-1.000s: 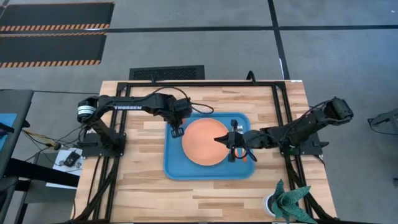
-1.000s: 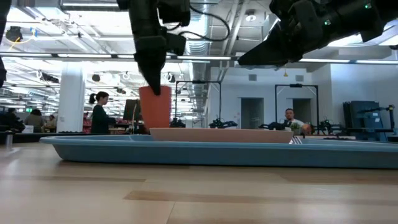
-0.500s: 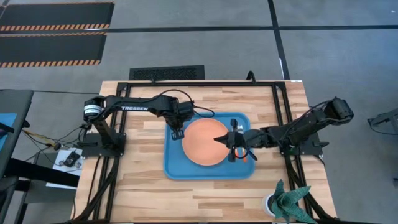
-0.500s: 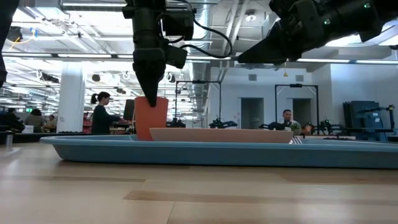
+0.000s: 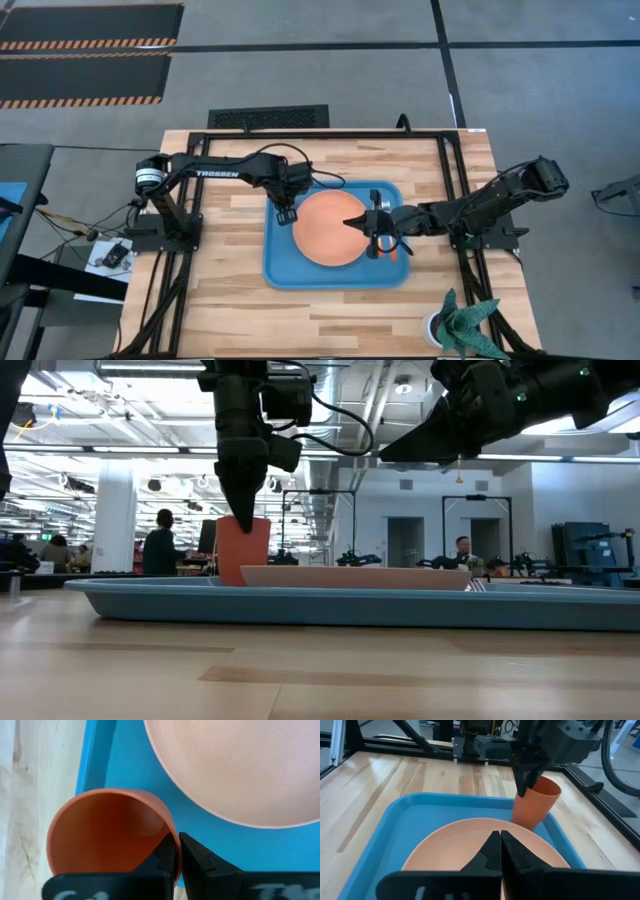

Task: Pick and place plate/cup/fork/spoon on tray
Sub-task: Put the orange cup on the blue serving tray to the top left of the light orange plate, then adjust the light orange plate on the blue serving tray

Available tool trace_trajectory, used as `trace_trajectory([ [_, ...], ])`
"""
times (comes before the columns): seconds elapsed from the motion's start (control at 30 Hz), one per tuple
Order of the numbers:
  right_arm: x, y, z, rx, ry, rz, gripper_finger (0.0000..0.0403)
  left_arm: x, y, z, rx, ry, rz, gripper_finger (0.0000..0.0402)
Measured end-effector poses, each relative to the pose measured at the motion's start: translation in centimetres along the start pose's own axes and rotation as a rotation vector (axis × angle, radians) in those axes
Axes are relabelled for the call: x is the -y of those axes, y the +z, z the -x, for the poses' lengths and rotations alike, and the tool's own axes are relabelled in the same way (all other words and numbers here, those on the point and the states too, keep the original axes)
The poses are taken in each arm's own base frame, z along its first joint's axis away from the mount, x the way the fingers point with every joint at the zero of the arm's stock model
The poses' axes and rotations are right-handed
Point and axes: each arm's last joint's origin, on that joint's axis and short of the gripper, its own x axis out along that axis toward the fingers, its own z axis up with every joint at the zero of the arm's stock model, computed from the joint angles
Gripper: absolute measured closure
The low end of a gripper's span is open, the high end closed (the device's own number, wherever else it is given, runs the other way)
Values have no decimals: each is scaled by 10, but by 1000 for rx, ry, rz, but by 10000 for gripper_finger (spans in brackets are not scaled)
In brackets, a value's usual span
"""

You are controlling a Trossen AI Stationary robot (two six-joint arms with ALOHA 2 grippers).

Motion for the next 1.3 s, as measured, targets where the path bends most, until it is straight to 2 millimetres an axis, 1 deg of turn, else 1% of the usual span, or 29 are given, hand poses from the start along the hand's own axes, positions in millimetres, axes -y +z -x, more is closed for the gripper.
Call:
trace_trajectory([
  [0.77, 0, 0, 0, -1, -2, 18, 396, -1, -1, 0, -11, 40, 31, 318],
  [1.07, 0, 0, 0, -1, -4, 19, 396, 5, -3, 1, -27, 41, 18, 284],
  [1.3, 0, 0, 0, -1, -4, 19, 388, 10, 2, 19, -27, 52, -15, 271],
])
